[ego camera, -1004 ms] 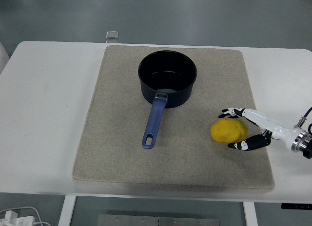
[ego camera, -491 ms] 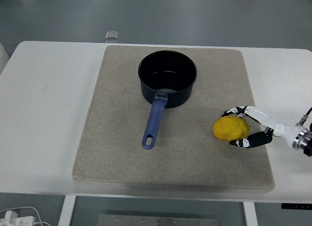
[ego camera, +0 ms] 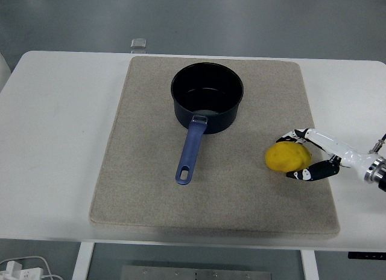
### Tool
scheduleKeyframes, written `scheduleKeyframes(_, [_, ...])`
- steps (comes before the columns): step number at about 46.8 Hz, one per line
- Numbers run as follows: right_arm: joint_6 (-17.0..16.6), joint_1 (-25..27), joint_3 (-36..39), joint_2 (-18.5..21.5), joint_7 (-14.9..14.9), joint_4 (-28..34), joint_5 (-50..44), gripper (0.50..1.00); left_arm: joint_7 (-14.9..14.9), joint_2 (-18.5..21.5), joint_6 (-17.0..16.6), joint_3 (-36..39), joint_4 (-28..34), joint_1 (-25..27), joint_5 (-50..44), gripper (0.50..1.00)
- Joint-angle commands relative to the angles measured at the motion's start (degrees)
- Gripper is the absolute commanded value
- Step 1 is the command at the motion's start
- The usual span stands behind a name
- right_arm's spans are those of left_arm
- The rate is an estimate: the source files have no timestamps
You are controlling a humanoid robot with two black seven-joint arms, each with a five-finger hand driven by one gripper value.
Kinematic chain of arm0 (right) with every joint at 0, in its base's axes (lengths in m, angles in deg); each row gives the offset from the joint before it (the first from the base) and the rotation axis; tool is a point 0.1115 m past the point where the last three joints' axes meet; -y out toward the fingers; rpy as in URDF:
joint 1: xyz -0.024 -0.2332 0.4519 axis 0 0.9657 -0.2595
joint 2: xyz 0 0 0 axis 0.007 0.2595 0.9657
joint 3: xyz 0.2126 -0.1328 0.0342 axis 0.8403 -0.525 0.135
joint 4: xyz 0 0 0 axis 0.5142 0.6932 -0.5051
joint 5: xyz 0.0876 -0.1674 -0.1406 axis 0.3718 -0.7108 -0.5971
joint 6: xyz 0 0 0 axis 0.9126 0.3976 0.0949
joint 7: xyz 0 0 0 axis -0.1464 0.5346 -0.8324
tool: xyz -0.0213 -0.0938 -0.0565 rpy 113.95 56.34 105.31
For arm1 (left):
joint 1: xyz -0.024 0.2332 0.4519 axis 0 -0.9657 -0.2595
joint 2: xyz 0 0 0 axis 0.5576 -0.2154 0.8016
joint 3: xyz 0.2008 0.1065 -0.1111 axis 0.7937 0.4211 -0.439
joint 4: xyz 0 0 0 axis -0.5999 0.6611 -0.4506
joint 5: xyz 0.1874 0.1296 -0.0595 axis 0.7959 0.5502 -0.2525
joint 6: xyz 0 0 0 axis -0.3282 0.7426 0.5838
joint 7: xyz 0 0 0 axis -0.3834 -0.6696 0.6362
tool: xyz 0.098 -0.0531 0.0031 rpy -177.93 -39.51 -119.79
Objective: Put the potato in the blue pot
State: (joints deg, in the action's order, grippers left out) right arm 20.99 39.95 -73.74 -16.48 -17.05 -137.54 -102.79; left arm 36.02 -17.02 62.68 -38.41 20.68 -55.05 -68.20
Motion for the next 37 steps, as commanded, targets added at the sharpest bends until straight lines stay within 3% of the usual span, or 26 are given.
scheduleKeyframes(1, [0.1,0.0,0.2,0.0,0.0,0.0,0.0,0.500,0.0,0.0,0.0,0.0,0.0,0.0,0.0,1.000])
scheduleKeyframes(37, [0.0,-0.1,0.7,-0.7,0.4,-0.1,0.1,0.500,0.0,0.0,0.0,0.0,0.0,0.0,0.0,1.000])
